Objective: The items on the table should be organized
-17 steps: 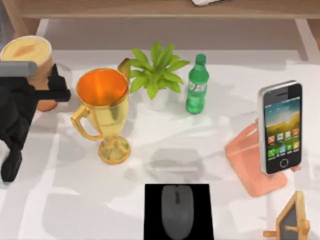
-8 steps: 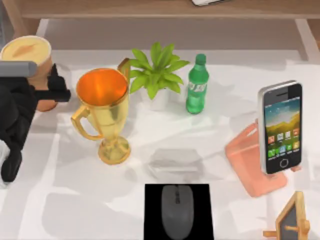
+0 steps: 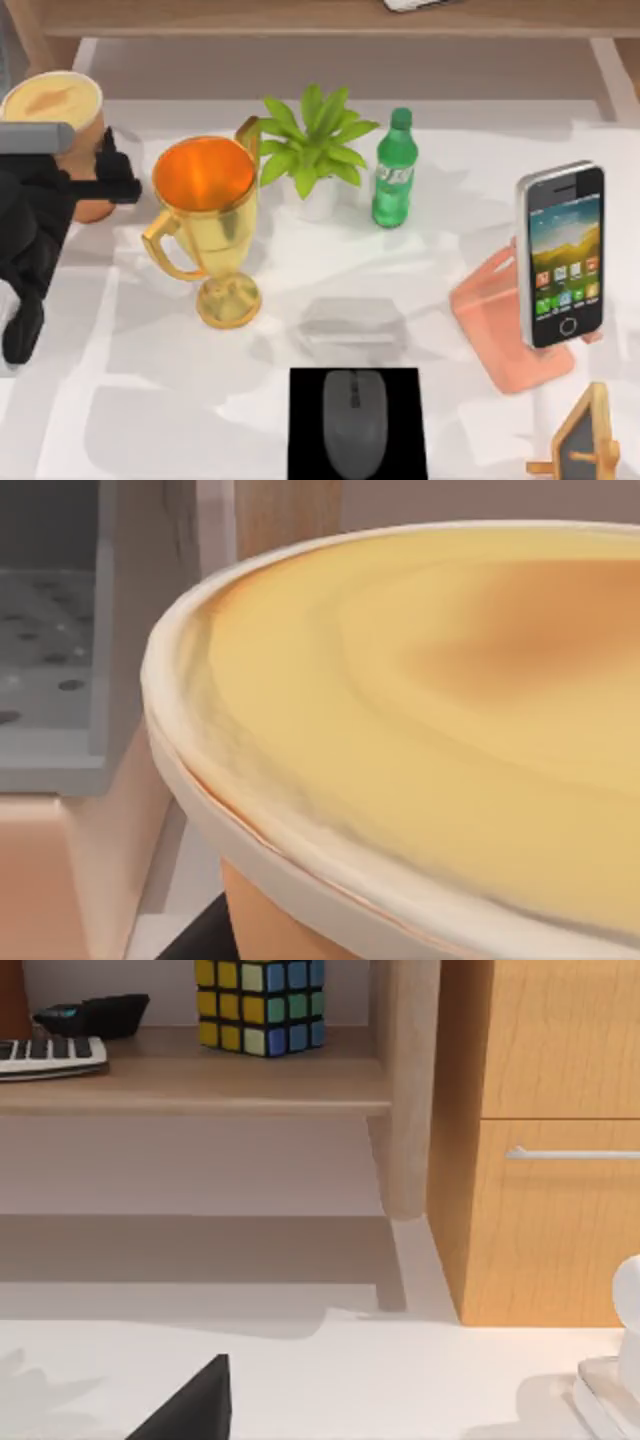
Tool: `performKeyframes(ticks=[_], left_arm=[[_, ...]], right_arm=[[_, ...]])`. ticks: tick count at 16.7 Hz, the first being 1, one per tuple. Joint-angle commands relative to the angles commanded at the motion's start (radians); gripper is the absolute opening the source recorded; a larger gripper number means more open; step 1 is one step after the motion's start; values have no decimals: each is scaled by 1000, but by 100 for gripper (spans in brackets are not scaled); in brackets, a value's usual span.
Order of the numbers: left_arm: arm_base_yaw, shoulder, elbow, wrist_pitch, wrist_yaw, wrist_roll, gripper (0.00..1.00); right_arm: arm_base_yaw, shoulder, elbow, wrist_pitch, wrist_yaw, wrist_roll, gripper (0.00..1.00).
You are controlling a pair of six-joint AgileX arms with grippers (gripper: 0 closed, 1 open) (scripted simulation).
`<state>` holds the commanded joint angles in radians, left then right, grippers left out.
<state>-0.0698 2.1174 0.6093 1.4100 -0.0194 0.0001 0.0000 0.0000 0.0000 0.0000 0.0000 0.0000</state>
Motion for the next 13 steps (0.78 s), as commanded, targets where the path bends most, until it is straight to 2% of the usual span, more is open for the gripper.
performKeyframes(ticks=[13], left_arm=[[-15,-72,19,-40,1,2,0]], right_arm=[[0,0,0,0,0,0,100]])
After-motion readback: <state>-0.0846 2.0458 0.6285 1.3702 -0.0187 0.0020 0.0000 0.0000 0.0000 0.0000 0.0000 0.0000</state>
